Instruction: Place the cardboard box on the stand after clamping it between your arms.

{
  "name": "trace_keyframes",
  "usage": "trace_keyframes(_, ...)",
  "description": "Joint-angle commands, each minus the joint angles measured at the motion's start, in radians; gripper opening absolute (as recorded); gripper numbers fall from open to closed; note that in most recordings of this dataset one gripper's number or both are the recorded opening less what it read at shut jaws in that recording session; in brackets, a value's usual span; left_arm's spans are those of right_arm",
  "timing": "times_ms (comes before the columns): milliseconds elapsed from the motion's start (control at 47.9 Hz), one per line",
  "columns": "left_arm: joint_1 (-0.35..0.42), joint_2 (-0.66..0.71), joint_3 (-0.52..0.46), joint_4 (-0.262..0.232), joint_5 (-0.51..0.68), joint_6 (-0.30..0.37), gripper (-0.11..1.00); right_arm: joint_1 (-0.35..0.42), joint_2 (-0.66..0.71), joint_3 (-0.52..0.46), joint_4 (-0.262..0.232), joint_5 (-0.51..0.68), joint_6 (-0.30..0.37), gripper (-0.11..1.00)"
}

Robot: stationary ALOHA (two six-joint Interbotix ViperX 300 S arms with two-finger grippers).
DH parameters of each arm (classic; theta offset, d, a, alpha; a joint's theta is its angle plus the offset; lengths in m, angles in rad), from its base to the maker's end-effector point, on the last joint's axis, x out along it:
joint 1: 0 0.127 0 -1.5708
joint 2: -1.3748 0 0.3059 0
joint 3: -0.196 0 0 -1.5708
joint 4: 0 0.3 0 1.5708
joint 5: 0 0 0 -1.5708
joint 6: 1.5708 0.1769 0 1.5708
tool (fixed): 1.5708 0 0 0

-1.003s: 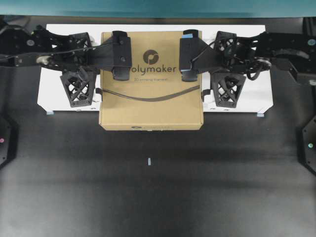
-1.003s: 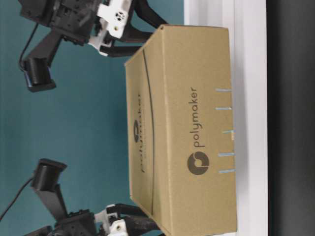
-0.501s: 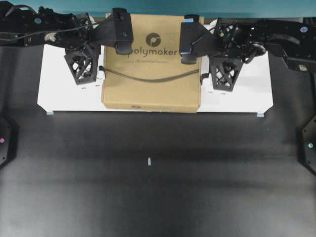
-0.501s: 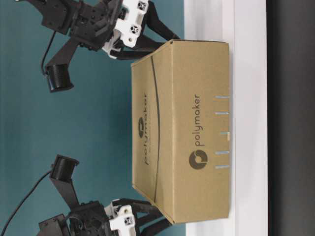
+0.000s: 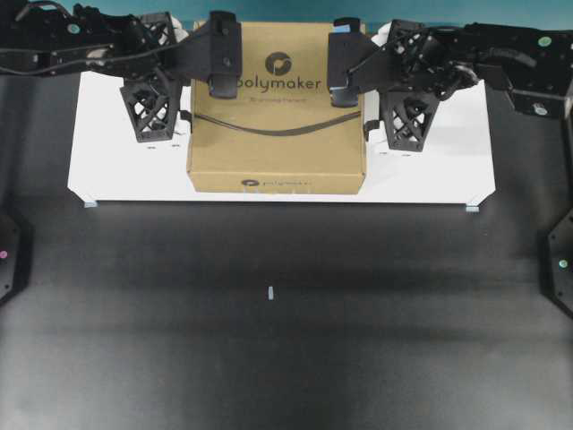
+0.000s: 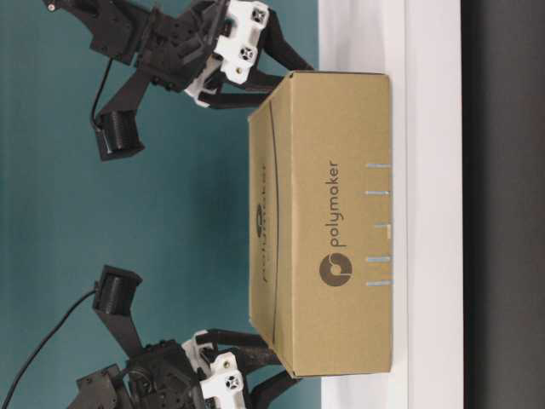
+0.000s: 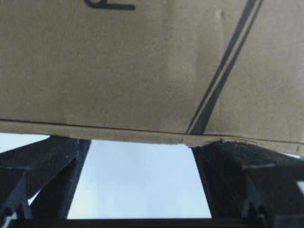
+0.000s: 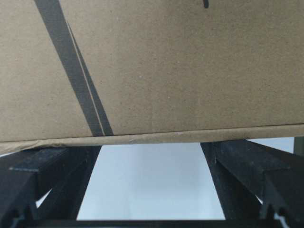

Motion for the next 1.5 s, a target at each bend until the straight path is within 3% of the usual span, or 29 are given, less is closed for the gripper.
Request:
trace_keyframes(0,-0.014,-0.003,-0.012,-0.006,-0.046,-0.002,0.81,0.011,0.014,-0.008,0.008,-0.044,-0.011,0.81)
trace_keyframes(501,0.044,-0.057,0.069,-0.006,-0.041,0.003,0.81,-0.057,-0.046,0.083,0.011,-0.054,-0.009,0.81)
trace_keyframes(773,0.046,-0.152,0.095,-0.006,-0.032,-0.003,0.8,-0.071,-0.152,0.127,0.043,-0.043,0.002,0.81)
trace_keyframes(898,0.04,-0.229,0.126,-0.006,-0.029,-0.02,0.8,-0.064,-0.233,0.163,0.084,-0.04,0.011,0.81)
trace_keyframes(1024,0.023,-0.322,0.178,-0.006,-0.049,-0.081,0.8,-0.046,-0.31,0.202,0.118,-0.054,0.044,0.81)
trace_keyframes(1212,-0.043,-0.439,0.279,-0.006,-0.133,-0.163,0.8,0.017,-0.402,0.275,0.12,-0.118,0.121,0.81)
trace_keyframes(1483,-0.155,-0.589,0.371,-0.006,-0.222,-0.244,0.8,0.138,-0.515,0.362,0.12,-0.273,0.295,0.81)
